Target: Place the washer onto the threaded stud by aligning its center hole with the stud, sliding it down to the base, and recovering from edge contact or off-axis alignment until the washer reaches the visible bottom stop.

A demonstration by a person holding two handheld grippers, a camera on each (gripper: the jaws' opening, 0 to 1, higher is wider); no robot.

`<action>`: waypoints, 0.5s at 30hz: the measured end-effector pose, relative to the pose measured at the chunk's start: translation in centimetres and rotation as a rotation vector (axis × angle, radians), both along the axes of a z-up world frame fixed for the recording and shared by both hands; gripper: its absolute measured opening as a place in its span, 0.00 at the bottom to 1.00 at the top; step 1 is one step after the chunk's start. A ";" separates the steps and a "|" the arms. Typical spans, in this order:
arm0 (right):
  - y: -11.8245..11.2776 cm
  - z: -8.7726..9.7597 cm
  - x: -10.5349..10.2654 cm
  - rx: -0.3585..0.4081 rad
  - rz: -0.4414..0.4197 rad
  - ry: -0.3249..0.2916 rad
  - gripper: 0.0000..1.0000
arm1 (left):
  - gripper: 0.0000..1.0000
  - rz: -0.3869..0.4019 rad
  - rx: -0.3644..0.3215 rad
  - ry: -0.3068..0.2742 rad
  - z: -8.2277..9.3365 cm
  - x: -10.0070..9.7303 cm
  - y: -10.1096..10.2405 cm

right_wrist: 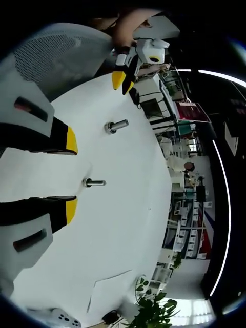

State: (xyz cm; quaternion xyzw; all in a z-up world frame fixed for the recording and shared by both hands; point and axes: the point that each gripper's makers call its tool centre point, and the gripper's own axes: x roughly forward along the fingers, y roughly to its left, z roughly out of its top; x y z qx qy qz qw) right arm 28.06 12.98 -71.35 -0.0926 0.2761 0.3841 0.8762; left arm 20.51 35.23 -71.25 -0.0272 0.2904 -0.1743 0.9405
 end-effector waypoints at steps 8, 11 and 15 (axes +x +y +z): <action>0.2 -0.3 -0.3 -0.003 0.013 0.015 0.34 | 0.32 0.004 0.005 0.005 -0.1 -0.1 0.1; 0.2 -0.4 -0.4 -0.007 0.018 0.017 0.34 | 0.32 0.006 0.006 0.008 -0.3 -0.1 0.1; 0.3 -0.4 -0.6 -0.011 0.031 0.016 0.34 | 0.32 0.010 0.010 0.013 -0.3 -0.2 0.1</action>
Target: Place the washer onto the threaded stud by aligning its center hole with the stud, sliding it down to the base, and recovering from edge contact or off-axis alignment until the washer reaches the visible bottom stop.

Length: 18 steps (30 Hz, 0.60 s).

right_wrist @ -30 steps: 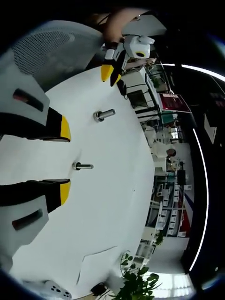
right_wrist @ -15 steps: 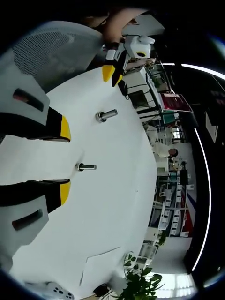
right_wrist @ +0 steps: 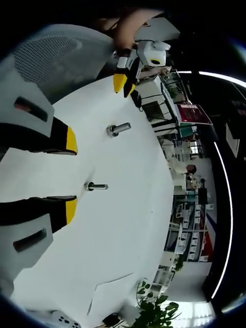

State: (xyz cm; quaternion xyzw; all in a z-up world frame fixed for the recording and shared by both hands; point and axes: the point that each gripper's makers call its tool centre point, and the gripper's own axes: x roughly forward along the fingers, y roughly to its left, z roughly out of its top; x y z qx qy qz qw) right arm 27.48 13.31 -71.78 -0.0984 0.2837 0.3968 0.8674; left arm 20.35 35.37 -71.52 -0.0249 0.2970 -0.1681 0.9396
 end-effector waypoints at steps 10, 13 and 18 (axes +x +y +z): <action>0.5 -0.2 -0.5 -0.007 0.034 0.004 0.34 | 0.32 0.009 0.003 0.004 -0.1 0.0 0.2; 0.6 -0.1 -0.5 -0.004 0.037 0.005 0.34 | 0.32 0.009 0.004 0.002 -0.1 0.0 0.2; 0.7 -0.1 -0.7 -0.001 0.042 0.008 0.34 | 0.33 0.009 0.008 0.011 -0.3 0.0 0.2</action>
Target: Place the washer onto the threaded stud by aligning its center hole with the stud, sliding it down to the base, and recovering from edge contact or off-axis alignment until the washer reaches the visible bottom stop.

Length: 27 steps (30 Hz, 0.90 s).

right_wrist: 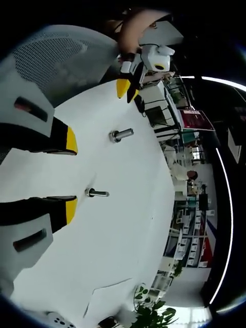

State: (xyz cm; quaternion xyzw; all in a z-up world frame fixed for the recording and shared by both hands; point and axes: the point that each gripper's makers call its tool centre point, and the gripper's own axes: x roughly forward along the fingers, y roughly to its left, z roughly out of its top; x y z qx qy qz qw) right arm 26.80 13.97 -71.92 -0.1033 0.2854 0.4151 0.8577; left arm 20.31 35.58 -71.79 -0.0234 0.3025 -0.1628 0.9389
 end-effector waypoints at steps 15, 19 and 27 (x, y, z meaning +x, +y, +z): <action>0.0 -0.1 0.0 0.003 -0.001 0.010 0.34 | 0.32 0.006 0.006 0.009 -0.2 -0.1 0.1; 0.0 -0.1 0.0 0.005 0.000 0.013 0.34 | 0.32 0.007 0.007 0.009 -0.2 -0.1 0.2; -0.3 -0.2 0.0 0.004 -0.012 0.018 0.34 | 0.32 0.004 0.007 0.011 -0.2 -0.1 0.0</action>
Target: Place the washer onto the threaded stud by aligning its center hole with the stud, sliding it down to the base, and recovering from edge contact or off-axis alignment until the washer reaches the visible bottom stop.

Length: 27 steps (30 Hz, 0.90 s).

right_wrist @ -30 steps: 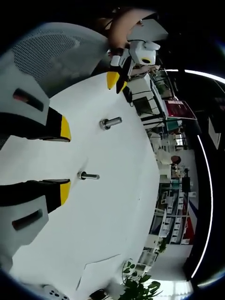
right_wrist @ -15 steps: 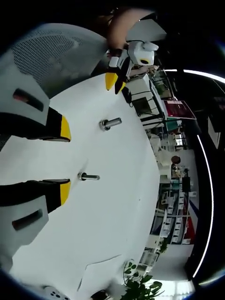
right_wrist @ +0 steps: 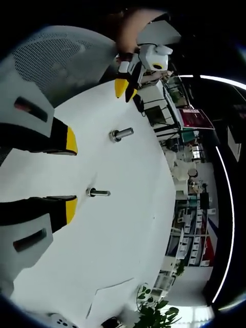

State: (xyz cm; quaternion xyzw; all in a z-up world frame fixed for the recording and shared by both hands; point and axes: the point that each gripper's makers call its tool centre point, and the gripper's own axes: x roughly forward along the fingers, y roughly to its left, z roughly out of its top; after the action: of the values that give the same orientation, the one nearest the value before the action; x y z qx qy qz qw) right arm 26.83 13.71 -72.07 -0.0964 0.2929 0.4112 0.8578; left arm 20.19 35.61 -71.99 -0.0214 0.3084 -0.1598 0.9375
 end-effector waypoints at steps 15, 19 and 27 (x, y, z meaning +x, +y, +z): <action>-0.1 -0.4 -0.1 -0.016 0.001 0.006 0.33 | 0.32 -0.005 -0.012 0.002 -0.1 0.0 -0.1; -0.1 -0.5 0.1 -0.024 0.001 0.008 0.33 | 0.32 -0.006 -0.012 0.001 0.0 0.1 0.0; -0.2 -0.7 0.1 -0.027 -0.006 0.009 0.34 | 0.32 -0.004 -0.019 -0.001 0.0 0.1 0.0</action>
State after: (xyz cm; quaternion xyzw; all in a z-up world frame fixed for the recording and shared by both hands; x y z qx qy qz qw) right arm 26.95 13.49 -72.73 -0.1052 0.3028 0.4049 0.8563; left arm 20.31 35.60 -72.03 -0.0298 0.3066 -0.1646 0.9370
